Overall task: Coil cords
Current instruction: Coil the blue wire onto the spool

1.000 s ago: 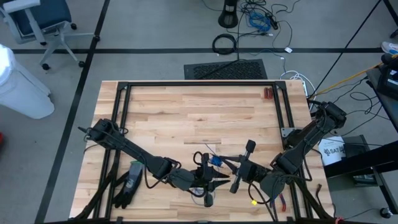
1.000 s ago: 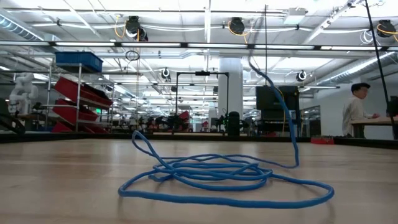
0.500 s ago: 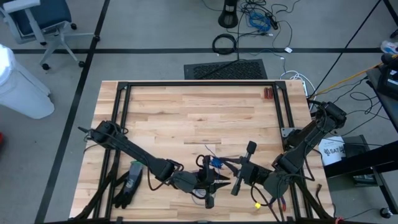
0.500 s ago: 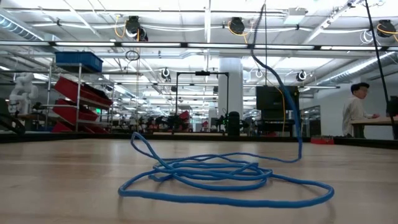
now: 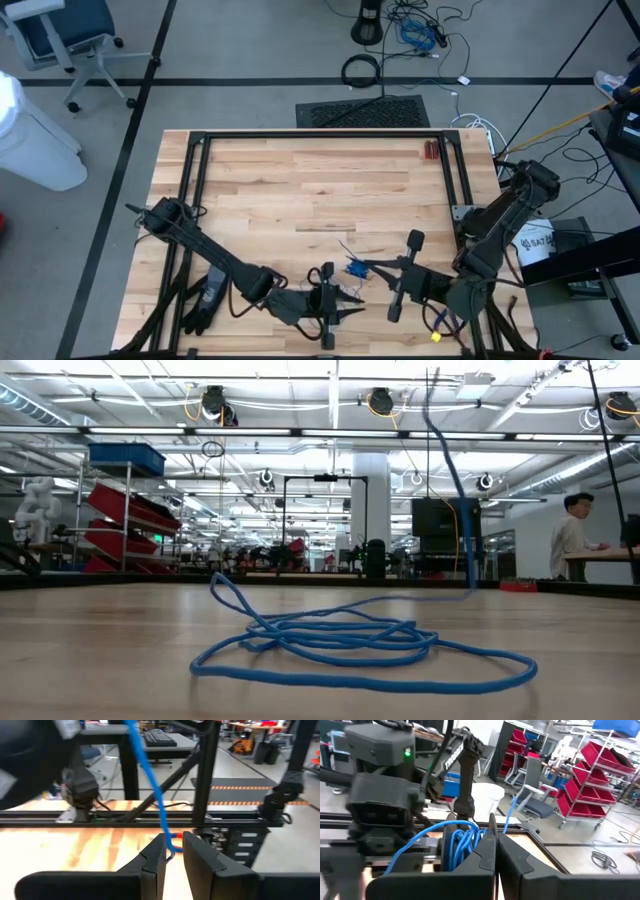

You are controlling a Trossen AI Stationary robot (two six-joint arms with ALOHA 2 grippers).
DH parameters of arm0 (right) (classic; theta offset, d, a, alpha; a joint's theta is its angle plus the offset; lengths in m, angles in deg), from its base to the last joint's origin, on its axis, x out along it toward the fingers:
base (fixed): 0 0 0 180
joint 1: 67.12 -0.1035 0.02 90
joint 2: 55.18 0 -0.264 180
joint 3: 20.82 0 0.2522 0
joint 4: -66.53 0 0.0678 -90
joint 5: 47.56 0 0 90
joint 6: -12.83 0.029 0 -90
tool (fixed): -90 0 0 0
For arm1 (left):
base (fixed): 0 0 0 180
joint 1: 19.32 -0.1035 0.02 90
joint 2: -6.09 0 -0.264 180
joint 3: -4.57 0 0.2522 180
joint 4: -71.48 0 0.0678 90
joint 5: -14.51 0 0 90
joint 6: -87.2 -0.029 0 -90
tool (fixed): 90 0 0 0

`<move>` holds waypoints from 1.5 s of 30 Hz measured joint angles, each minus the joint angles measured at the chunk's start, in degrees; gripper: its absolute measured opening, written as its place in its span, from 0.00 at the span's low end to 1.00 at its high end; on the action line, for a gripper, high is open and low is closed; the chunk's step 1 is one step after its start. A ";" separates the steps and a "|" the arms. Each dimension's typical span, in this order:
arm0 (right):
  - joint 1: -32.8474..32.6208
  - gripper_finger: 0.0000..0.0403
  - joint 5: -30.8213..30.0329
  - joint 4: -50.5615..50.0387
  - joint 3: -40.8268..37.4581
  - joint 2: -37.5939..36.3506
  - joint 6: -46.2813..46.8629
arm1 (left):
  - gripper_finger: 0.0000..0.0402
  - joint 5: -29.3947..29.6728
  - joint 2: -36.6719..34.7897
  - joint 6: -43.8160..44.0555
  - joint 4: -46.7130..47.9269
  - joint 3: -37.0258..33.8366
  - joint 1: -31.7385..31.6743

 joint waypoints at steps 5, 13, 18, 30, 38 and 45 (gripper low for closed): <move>-1.02 0.00 -0.05 0.51 0.00 -0.36 -0.39 | 0.17 0.71 0.00 -0.29 0.02 0.00 0.04; -1.13 0.00 -0.08 1.25 0.00 -0.38 -1.08 | 0.03 1.14 0.00 -1.82 0.09 0.00 0.27; -1.10 0.00 -0.09 1.25 0.00 -0.38 -1.06 | 0.03 2.64 0.00 -1.91 -2.02 0.00 0.37; -1.10 0.00 0.01 1.24 0.00 -0.38 -0.90 | 0.00 4.96 -0.02 -1.82 -3.11 0.00 0.78; -1.37 0.00 0.34 1.22 0.00 -0.38 -0.97 | 0.00 11.82 -0.13 -1.84 -2.33 0.00 3.75; -2.11 0.00 0.44 1.18 0.00 -0.38 -2.23 | 0.00 18.79 -2.61 -1.81 -0.88 0.00 6.57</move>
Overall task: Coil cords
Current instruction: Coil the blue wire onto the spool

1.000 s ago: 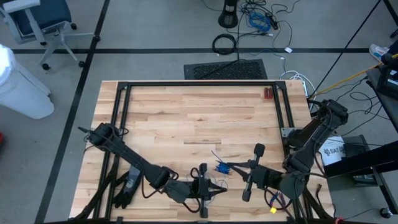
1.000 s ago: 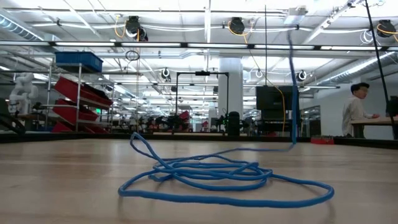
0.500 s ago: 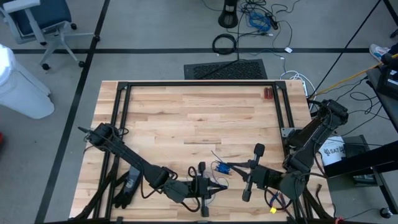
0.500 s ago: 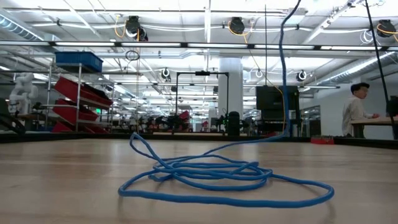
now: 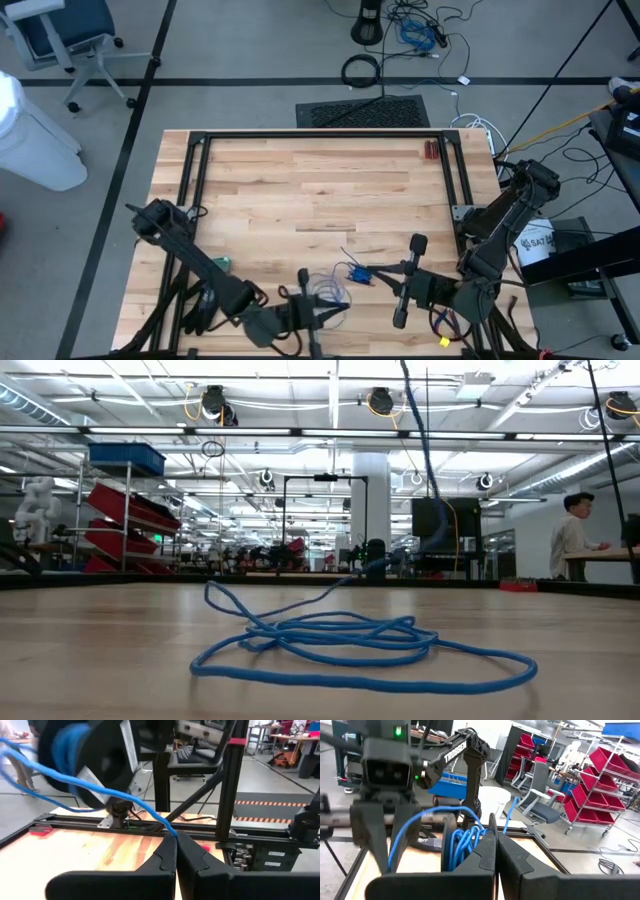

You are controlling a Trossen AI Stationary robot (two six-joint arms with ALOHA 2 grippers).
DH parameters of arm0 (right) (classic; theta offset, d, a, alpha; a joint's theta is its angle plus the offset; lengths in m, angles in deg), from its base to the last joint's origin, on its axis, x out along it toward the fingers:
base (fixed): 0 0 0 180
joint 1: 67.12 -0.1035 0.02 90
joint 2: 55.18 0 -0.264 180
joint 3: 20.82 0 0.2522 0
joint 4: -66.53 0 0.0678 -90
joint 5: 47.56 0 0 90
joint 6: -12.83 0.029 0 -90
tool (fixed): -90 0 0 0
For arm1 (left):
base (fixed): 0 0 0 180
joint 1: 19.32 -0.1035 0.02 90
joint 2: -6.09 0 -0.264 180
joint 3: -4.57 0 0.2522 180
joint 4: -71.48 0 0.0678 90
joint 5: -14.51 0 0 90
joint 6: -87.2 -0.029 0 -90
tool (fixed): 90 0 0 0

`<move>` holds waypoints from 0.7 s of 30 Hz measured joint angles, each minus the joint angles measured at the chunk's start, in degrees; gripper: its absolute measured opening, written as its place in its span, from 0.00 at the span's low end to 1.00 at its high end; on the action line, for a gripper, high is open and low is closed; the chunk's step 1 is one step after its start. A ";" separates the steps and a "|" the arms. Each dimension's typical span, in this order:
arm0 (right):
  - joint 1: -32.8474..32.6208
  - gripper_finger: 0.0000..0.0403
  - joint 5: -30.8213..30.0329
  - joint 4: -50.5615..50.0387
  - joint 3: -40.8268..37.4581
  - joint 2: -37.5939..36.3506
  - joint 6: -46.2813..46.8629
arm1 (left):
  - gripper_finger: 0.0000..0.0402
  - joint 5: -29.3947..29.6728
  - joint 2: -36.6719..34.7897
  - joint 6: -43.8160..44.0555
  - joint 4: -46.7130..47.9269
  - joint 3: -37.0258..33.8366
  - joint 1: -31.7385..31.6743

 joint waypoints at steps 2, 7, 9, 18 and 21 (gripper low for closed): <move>0.00 0.00 -0.02 0.00 0.00 0.00 0.04 | 0.00 0.38 -1.14 -0.08 0.01 0.00 0.27; 0.07 0.00 -0.02 -0.33 0.00 0.00 0.34 | 0.00 -1.23 -4.08 -1.28 -0.15 0.00 0.61; 0.15 0.00 -0.02 -0.35 0.00 0.00 0.39 | 0.00 -2.79 -4.99 -1.30 -0.22 0.02 0.72; 1.71 0.00 0.88 -0.42 0.00 0.90 0.50 | 0.00 -10.20 -6.28 -4.24 -1.59 3.69 -0.50; 2.57 0.00 1.51 -0.47 -0.02 1.25 0.72 | 0.00 -13.45 -6.23 -4.79 -1.75 5.66 -0.96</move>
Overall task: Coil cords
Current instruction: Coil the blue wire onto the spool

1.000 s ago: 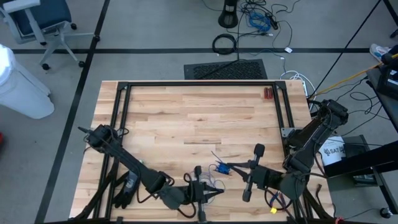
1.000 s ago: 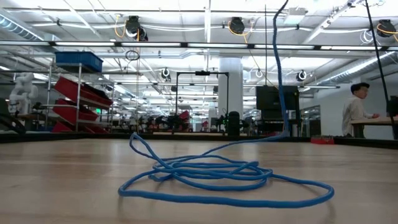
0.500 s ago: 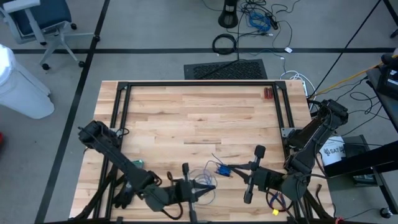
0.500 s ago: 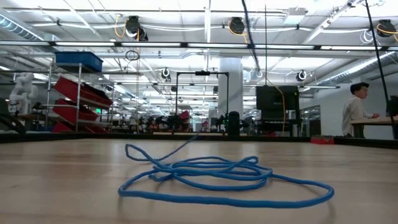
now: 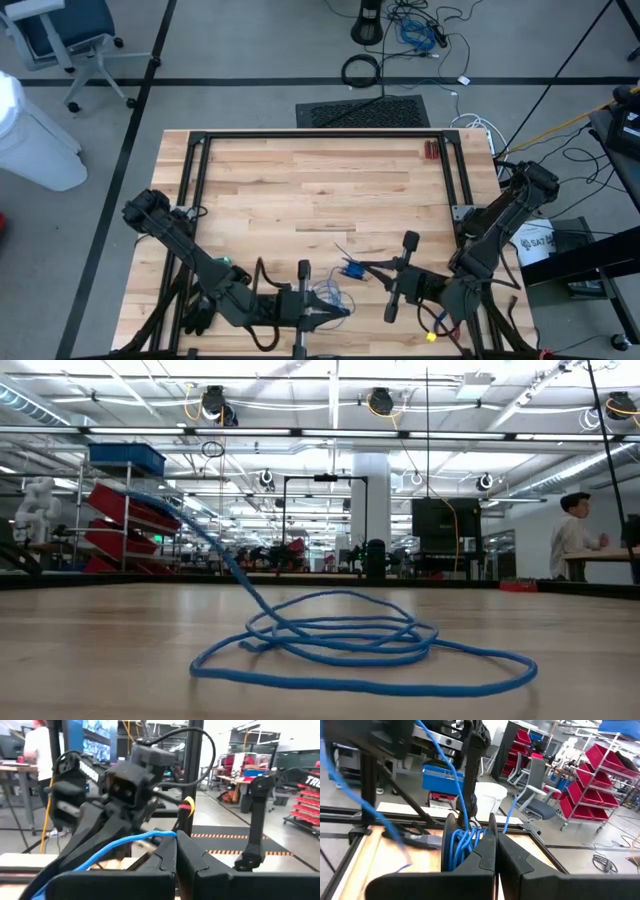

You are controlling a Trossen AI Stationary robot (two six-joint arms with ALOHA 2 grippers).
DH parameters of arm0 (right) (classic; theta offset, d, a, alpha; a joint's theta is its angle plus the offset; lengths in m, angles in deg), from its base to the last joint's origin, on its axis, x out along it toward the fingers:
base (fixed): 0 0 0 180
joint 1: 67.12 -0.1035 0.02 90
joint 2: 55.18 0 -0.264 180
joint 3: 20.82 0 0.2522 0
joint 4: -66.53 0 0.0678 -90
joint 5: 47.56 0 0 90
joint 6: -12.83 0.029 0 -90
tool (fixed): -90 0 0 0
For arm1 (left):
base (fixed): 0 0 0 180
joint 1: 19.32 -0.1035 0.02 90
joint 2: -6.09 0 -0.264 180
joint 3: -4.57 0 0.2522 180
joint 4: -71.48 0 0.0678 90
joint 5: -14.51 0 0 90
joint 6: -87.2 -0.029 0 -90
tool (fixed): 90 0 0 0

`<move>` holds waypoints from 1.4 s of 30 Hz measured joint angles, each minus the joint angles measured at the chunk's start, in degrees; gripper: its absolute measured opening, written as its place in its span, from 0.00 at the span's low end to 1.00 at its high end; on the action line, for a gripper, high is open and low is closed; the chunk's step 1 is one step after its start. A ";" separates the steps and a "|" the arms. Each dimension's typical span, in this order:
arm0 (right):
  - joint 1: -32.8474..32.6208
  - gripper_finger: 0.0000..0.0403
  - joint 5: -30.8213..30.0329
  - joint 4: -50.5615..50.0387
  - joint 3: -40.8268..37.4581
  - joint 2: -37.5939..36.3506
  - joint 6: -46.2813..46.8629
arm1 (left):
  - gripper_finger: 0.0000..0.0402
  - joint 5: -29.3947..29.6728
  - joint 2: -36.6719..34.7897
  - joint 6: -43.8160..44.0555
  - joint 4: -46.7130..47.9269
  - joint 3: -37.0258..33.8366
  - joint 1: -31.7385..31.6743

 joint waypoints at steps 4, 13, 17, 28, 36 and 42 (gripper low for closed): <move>0.58 0.00 0.48 0.12 0.00 0.11 0.23 | 0.00 -1.16 0.19 -0.77 0.41 0.33 -0.61; 1.02 0.00 2.83 0.23 0.00 0.13 1.78 | 0.00 -6.68 3.32 3.69 0.99 0.41 -4.50; 1.00 0.00 3.02 0.14 0.00 0.15 2.27 | 0.00 -9.71 4.40 6.33 0.66 0.44 -6.50; 1.02 0.00 2.60 0.24 0.00 0.15 2.08 | 0.00 -10.19 7.03 12.48 3.90 0.41 -8.64; 1.06 0.00 2.28 0.29 0.00 0.15 2.13 | 0.00 -9.38 7.21 15.17 5.68 0.41 -9.24; 1.16 0.00 2.71 0.17 0.00 0.26 1.68 | 0.00 -9.01 7.24 15.37 5.64 0.73 -8.93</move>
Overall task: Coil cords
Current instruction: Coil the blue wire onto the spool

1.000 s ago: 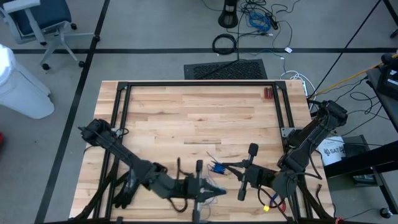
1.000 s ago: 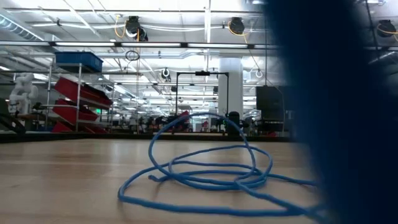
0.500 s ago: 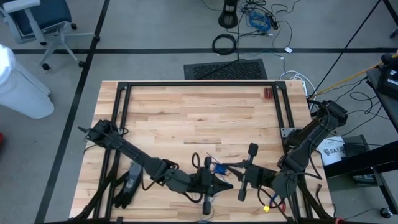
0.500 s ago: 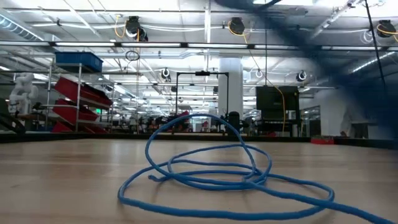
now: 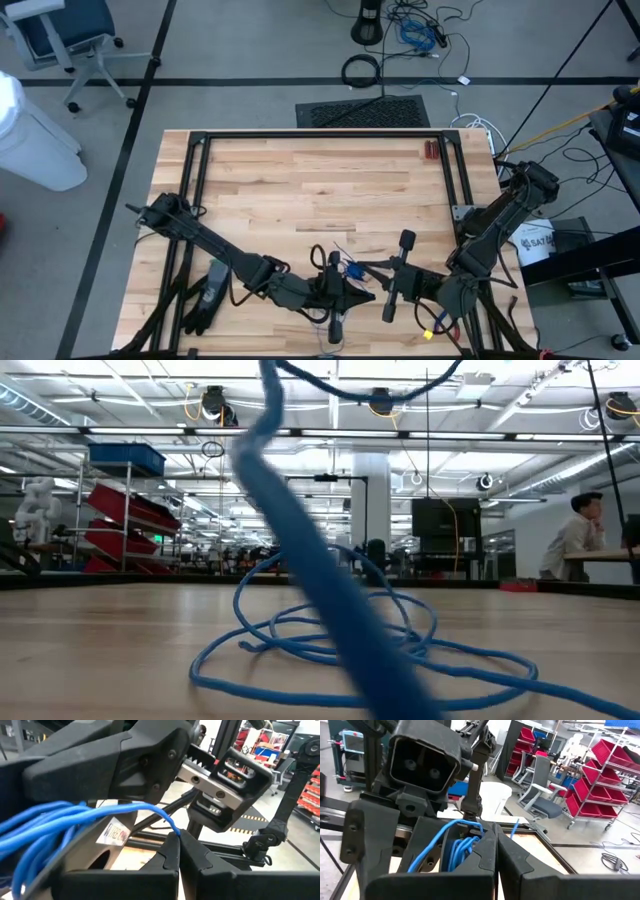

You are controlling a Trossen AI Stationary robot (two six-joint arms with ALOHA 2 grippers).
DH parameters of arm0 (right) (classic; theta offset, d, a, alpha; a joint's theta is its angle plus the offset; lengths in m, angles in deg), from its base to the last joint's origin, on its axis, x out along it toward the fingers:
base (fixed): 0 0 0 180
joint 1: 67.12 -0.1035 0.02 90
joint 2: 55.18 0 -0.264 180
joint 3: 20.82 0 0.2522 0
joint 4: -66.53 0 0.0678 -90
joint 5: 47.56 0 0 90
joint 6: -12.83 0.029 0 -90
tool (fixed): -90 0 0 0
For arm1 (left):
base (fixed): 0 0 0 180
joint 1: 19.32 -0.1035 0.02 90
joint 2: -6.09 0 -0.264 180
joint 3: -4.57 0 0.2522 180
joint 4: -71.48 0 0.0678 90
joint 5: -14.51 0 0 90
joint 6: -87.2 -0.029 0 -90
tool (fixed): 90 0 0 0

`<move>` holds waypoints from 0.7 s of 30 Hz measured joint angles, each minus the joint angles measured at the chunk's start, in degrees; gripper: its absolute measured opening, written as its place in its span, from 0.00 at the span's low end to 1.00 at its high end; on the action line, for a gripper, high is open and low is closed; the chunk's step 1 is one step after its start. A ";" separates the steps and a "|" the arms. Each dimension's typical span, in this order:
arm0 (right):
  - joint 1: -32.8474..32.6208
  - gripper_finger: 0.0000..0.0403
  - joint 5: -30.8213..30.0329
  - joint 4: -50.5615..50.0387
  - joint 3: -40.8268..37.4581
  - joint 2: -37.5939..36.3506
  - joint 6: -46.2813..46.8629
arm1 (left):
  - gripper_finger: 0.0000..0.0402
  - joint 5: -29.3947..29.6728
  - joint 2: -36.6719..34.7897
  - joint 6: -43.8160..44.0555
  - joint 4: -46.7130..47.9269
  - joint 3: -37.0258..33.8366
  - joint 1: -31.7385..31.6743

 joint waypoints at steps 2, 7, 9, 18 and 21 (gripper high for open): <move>0.12 0.00 -0.19 0.13 0.00 0.04 0.06 | 0.00 0.42 0.08 -0.15 0.13 0.79 0.00; 0.21 0.00 -0.78 0.39 0.11 0.33 -0.08 | 0.00 1.10 0.09 -0.68 0.83 1.81 -0.07; 0.26 0.00 -0.78 0.38 0.11 0.35 -0.43 | 0.00 1.09 0.10 -0.69 0.93 1.89 0.16; 0.34 0.00 0.30 -0.66 -0.06 0.67 -0.58 | 0.00 1.66 0.01 -1.50 -0.28 2.13 1.04; 0.45 0.00 0.22 -1.14 -0.07 0.68 -0.40 | 0.00 1.79 -0.03 -1.45 -1.11 2.15 0.79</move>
